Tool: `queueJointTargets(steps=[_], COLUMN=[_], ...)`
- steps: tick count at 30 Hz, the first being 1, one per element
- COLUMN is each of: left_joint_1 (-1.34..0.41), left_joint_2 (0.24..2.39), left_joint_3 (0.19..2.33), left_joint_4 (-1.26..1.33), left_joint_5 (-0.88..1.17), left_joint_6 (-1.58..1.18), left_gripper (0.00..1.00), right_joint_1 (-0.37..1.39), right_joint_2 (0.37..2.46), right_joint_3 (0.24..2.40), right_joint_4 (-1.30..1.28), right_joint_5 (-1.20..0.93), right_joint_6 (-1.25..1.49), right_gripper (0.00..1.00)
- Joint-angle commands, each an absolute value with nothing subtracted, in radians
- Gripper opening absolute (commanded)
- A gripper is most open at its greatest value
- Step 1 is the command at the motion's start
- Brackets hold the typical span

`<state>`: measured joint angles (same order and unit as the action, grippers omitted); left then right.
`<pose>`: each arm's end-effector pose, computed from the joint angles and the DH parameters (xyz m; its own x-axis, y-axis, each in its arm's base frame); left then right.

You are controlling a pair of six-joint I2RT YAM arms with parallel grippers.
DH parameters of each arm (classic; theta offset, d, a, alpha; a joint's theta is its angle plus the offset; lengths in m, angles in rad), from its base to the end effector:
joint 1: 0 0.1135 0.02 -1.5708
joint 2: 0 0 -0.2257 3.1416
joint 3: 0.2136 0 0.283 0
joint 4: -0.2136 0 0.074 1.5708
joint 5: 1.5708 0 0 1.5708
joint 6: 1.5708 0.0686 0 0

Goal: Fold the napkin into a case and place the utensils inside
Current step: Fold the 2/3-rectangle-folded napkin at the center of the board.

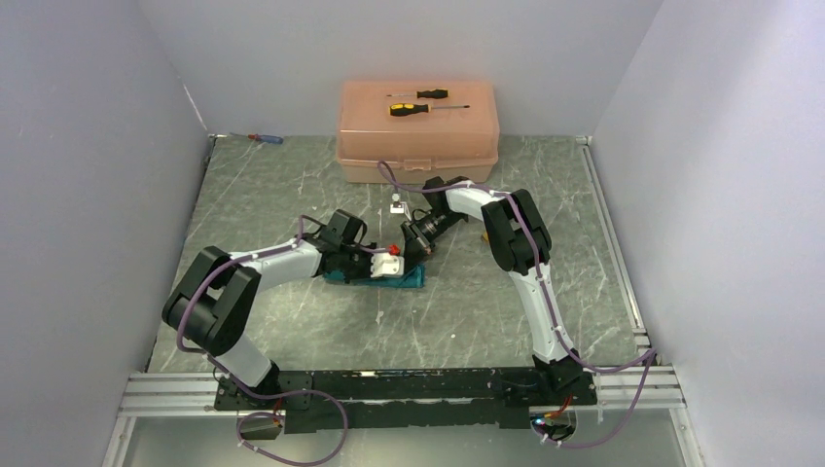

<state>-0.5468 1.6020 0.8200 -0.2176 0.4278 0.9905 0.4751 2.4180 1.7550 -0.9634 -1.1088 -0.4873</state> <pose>0.2750 -0.2007 0.0720 0.1619 0.7923 -0.5883 0.9654 -0.0036 0.2608 0.3616 0.2551 0.0356 -0.7098 -0.5998 -0.3694 -0.5568 0.1565 0.8158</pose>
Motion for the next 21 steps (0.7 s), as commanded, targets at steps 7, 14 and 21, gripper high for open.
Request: queueJointTargets(steps=[7,14,21], left_joint_1=[-0.506,-0.491,-0.443], left_joint_2=[1.578,1.560,1.540], left_joint_3=[0.805,0.926,0.903], left_joint_4=[-0.293,-0.418,-0.501], left_joint_5=[0.343,0.477,0.467], left_joint_6=[0.966,0.846,0.888], left_gripper=[0.03,0.03,0.03], right_joint_1=[0.461,0.459,0.459], right_joint_2=[2.376,2.372,2.368], right_joint_3=[1.731,1.748,1.744], right_joint_4=[-0.946,-0.942,-0.931], right_joint_5=[-1.027,-0.995,-0.992], right_joint_6=[-0.544,-0.528,-0.513], right_gripper=[0.00,0.00,0.00])
